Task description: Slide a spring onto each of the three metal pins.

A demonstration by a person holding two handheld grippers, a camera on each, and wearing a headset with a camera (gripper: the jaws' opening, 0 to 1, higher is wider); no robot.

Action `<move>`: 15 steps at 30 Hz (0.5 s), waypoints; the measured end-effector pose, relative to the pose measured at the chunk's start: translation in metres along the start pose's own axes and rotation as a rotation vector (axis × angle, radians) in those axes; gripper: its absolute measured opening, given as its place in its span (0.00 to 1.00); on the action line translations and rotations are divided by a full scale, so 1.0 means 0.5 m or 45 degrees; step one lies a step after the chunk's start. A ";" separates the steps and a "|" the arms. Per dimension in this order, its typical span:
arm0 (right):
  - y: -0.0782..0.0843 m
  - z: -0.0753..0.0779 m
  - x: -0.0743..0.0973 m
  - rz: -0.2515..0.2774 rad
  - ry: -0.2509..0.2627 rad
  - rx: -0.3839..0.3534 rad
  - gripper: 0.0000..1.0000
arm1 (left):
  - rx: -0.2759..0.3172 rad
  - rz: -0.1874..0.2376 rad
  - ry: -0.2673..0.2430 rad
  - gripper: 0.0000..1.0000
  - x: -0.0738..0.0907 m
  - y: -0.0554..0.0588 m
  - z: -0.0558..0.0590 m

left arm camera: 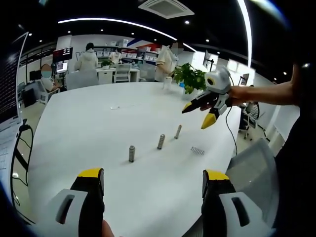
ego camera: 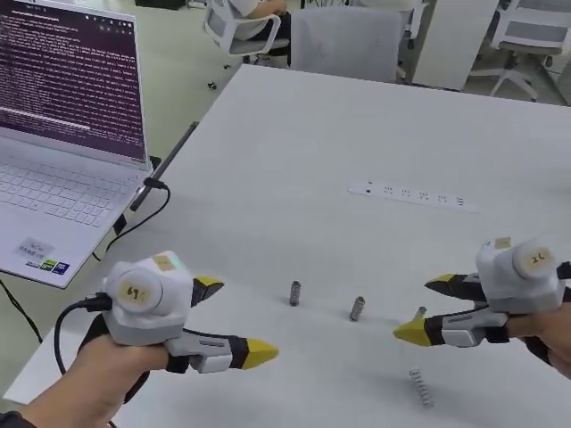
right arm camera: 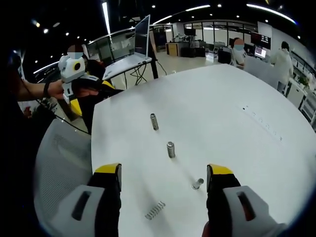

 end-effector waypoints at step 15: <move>0.042 -0.011 0.062 0.060 0.084 -0.112 0.77 | -0.006 0.005 0.005 0.79 -0.003 -0.009 -0.002</move>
Point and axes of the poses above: the centre of the closed fingertips' face, and the gripper's own axes: x roughly backward along the fingers, z roughly to its right, y roughly out of its underside, the point moved 5 cm from there along x, roughly backward along the fingers, and after that the axes turned 3 degrees about y, right-handed, at the moved point
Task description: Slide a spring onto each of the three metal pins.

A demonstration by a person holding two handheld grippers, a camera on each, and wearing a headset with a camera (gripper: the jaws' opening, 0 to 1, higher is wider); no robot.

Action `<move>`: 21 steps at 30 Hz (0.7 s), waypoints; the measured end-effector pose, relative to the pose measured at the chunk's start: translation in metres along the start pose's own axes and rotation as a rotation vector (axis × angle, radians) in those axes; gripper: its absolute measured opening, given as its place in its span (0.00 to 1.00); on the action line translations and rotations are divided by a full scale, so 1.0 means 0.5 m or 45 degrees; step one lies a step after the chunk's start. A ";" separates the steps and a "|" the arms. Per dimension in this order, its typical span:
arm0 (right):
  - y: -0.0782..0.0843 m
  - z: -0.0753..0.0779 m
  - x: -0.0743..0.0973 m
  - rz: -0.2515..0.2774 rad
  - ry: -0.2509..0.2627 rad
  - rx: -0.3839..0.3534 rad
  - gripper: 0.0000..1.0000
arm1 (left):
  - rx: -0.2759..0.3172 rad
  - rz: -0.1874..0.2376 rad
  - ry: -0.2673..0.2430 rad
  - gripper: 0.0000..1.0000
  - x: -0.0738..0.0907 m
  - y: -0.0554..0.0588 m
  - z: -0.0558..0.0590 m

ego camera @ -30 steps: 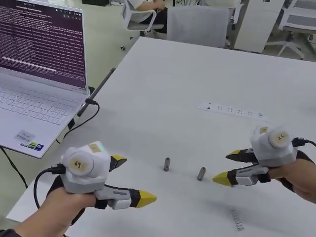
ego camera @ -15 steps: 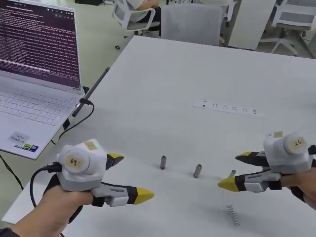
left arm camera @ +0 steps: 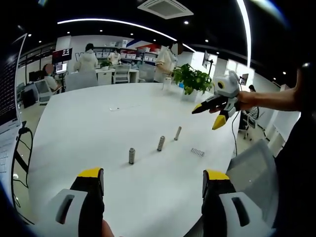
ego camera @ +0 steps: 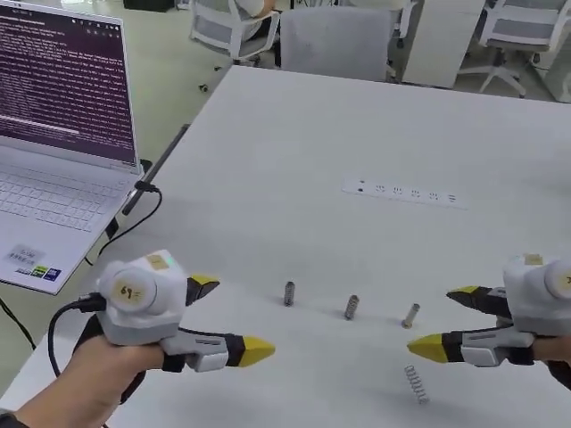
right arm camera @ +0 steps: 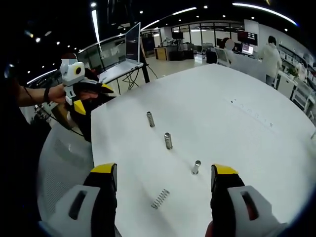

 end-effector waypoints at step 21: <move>0.046 -0.018 0.079 0.103 0.088 -0.126 0.86 | 0.000 0.010 0.007 0.80 -0.001 -0.008 -0.001</move>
Point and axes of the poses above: the centre of the closed fingertips' face, and the gripper's own axes: x roughly backward along the fingers, z roughly to its right, y roughly out of its underside, the point moved 5 cm from there along x, roughly backward along the fingers, and after that the axes turned 3 degrees about y, right-handed, at the moved point
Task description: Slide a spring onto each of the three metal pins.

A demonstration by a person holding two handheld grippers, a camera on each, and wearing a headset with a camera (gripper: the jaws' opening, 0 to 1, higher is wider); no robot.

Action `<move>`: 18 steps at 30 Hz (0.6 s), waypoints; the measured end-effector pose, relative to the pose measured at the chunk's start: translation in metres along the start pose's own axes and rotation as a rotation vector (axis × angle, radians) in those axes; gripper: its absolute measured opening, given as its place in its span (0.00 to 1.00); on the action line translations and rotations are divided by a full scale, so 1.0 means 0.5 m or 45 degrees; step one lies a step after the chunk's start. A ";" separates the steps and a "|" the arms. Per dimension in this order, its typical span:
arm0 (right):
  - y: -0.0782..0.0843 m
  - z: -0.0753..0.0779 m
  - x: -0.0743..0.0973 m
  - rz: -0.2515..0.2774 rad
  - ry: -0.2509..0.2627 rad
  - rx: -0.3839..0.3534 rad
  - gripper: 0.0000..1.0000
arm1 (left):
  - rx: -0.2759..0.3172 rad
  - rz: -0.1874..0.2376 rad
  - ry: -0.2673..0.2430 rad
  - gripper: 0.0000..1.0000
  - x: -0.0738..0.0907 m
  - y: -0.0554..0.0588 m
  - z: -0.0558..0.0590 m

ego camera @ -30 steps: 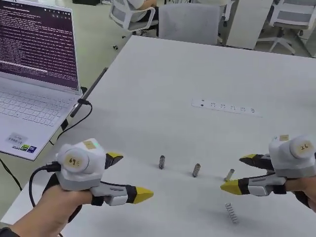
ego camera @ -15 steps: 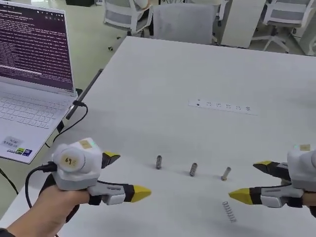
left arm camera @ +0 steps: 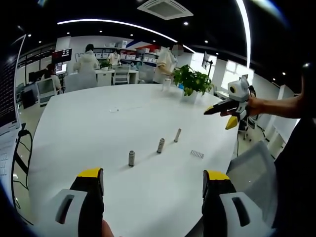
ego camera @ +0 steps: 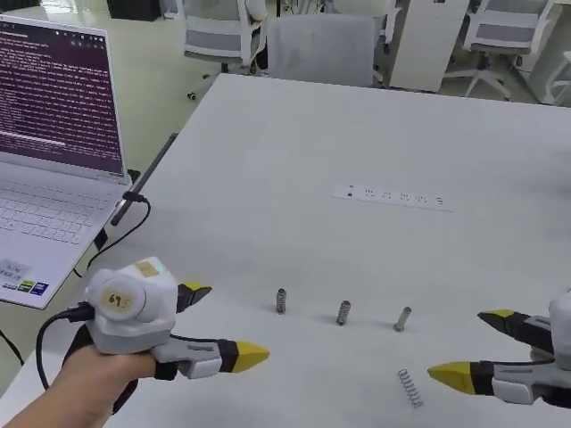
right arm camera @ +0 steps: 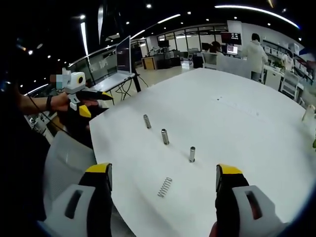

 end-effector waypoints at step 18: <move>0.027 -0.007 0.028 0.023 0.028 -0.052 0.90 | -0.024 -0.009 0.036 0.80 -0.017 -0.012 0.011</move>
Point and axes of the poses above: the centre of the closed fingertips' face, and the gripper's own axes: x roughly backward along the fingers, z roughly to its right, y roughly out of its underside, the point moved 5 cm from there along x, roughly backward along the fingers, and after that the axes turned 3 degrees about y, right-handed, at the moved point
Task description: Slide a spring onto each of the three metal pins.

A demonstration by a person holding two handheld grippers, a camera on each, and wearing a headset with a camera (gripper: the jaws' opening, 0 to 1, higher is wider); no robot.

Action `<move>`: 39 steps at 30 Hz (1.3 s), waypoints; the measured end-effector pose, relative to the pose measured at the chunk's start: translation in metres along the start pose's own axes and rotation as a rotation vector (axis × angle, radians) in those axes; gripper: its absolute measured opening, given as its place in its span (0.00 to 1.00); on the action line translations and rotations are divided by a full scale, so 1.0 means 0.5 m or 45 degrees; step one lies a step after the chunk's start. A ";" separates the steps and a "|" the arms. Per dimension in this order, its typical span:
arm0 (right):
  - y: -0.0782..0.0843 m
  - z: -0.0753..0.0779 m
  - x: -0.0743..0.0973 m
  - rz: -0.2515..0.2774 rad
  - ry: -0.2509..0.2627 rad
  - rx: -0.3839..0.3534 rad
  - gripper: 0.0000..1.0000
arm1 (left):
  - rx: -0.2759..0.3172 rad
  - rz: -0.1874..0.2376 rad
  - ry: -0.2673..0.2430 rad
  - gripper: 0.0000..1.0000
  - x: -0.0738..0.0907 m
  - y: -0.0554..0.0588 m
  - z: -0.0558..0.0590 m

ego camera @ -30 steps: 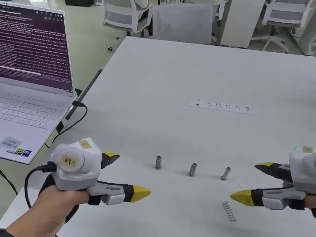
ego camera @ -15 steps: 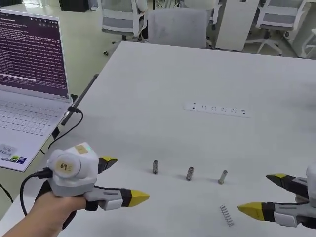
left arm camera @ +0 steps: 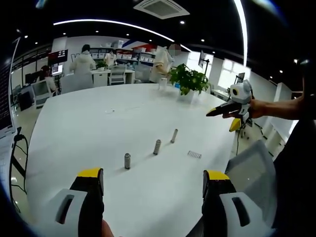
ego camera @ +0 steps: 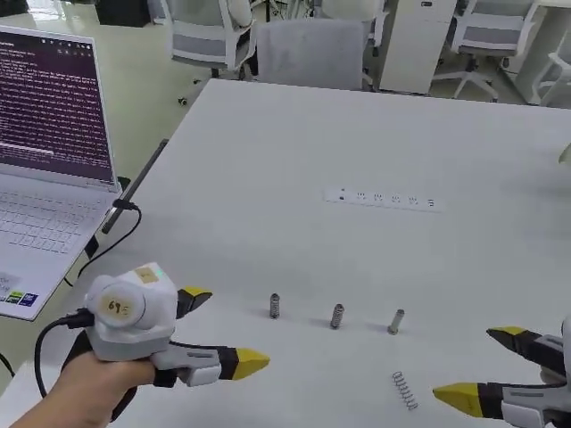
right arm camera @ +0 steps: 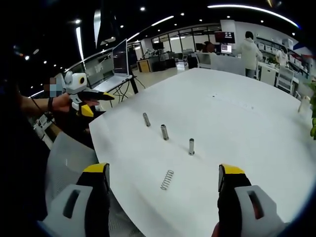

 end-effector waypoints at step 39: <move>0.010 -0.007 0.020 0.006 0.002 -0.013 0.92 | -0.362 -0.140 0.333 0.78 -0.169 -0.065 0.117</move>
Point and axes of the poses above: the centre of the closed fingertips' face, and the gripper's own axes: x roughly backward along the fingers, z roughly to its right, y roughly out of its underside, the point moved 5 cm from there along x, roughly backward along the fingers, and after that the axes turned 3 degrees about y, right-handed, at the moved point
